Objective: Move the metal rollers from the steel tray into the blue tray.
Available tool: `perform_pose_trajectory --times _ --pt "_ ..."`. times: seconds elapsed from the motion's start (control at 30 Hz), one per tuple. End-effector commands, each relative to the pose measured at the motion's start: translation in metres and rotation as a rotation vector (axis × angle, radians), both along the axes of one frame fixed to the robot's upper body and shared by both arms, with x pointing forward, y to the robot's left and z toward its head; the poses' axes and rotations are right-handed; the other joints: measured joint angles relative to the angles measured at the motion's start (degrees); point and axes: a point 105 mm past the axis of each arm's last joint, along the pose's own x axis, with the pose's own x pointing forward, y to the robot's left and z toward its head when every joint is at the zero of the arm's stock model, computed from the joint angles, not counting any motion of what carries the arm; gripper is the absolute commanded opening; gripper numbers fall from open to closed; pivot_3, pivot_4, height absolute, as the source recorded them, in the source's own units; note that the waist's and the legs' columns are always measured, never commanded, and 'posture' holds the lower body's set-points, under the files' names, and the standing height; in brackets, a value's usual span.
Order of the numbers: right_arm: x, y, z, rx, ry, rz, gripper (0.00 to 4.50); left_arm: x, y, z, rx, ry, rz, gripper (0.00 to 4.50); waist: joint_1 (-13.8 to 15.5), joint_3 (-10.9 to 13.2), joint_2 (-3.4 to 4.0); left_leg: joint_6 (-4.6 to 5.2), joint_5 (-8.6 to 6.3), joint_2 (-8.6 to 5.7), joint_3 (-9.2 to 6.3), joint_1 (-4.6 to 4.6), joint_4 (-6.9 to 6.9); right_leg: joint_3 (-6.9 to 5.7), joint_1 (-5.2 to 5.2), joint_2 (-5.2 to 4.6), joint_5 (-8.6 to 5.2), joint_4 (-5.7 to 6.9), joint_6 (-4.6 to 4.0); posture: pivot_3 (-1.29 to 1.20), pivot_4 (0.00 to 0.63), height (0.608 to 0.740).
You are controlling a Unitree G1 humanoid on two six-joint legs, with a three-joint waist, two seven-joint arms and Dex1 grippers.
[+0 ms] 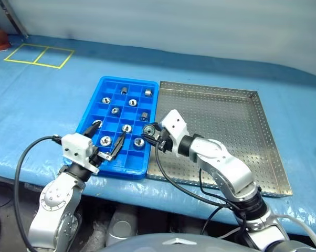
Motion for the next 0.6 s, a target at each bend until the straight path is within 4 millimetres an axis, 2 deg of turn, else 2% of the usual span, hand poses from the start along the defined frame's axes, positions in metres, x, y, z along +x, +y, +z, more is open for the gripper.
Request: perform_pose_trajectory --times 0.03,0.27,0.47,0.6 --pt "-0.006 0.018 0.007 0.038 -0.037 0.087 1.87 -0.01 0.004 0.02 -0.065 -0.077 0.006 4.5 1.3 0.0 0.0 0.0 0.0 0.0 0.0 -0.01 0.0 -0.01 -0.01 0.0 -0.04 0.0 -0.07 0.54 0.15 0.74" --pt "-0.024 0.035 -0.007 0.046 0.032 0.197 1.87 -0.012 0.005 0.02 -0.059 -0.066 0.018 4.5 7.2 0.0 0.01 -0.02 -0.01 0.02 0.0 -0.05 0.03 -0.09 -0.04 0.0 -0.09 0.0 -0.15 0.56 0.15 0.74" --pt "-0.027 0.025 -0.011 0.042 0.069 0.186 1.87 -0.011 0.001 0.018 -0.069 -0.058 -0.012 4.5 11.7 0.0 0.0 -0.1 -0.06 0.03 0.07 -0.1 0.07 -0.12 -0.1 -0.02 -0.1 -0.02 -0.16 0.54 0.15 0.74" --pt "-0.028 0.015 -0.015 0.015 0.092 0.169 1.87 -0.008 -0.004 0.018 -0.077 -0.055 -0.044 4.5 13.6 0.0 0.0 -0.12 -0.07 0.04 0.11 -0.15 0.1 -0.13 -0.15 -0.03 -0.1 -0.03 -0.15 0.52 0.15 0.74"
